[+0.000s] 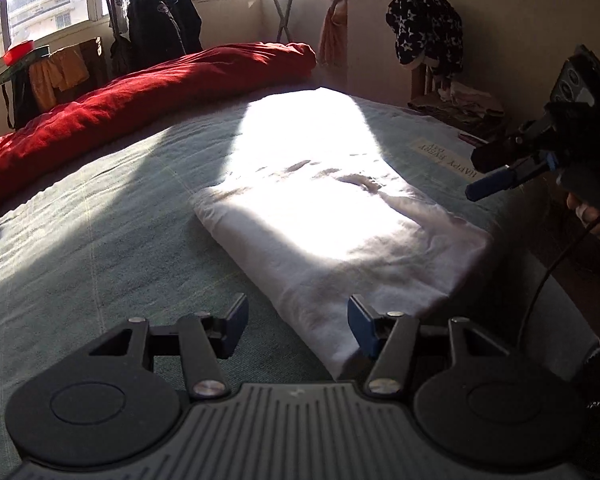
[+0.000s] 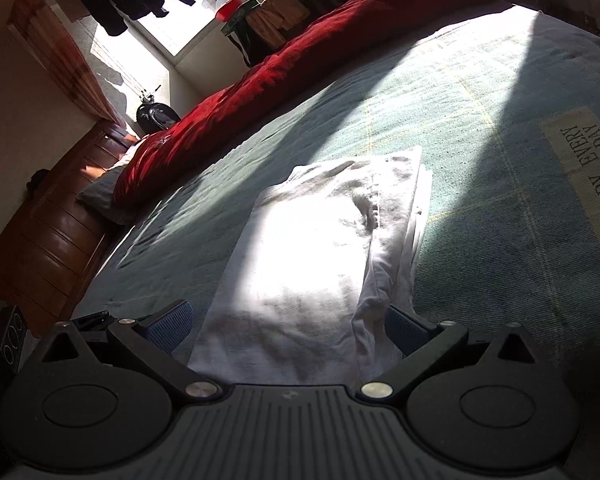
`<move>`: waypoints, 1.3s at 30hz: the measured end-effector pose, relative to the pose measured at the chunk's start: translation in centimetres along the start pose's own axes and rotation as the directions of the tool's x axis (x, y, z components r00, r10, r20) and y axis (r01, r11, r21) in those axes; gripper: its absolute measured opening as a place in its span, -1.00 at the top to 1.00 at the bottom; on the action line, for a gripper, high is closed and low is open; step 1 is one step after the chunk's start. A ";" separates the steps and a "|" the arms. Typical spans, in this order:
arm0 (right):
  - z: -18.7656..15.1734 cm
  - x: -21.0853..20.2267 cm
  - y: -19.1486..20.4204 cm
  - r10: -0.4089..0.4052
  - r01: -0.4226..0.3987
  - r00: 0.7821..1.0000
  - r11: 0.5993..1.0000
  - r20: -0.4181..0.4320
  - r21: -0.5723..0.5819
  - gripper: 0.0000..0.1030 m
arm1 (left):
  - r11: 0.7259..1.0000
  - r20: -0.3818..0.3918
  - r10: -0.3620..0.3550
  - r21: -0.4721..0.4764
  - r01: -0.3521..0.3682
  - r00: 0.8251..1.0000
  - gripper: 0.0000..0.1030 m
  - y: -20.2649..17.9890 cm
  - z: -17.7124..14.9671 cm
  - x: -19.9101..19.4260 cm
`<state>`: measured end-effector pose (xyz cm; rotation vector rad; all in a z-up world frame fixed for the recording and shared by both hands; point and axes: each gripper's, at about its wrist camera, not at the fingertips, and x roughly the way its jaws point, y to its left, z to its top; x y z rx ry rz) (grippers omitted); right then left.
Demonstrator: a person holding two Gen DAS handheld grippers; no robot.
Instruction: Fold clothes
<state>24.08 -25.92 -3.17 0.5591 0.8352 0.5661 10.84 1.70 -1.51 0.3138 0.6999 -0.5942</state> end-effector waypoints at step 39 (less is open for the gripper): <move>4.8 6.0 -4.5 0.035 -0.029 0.999 0.991 0.042 -0.130 -1.00 | 0.935 -0.020 -0.099 -0.343 0.086 0.995 -0.30 8.2 5.6 11.8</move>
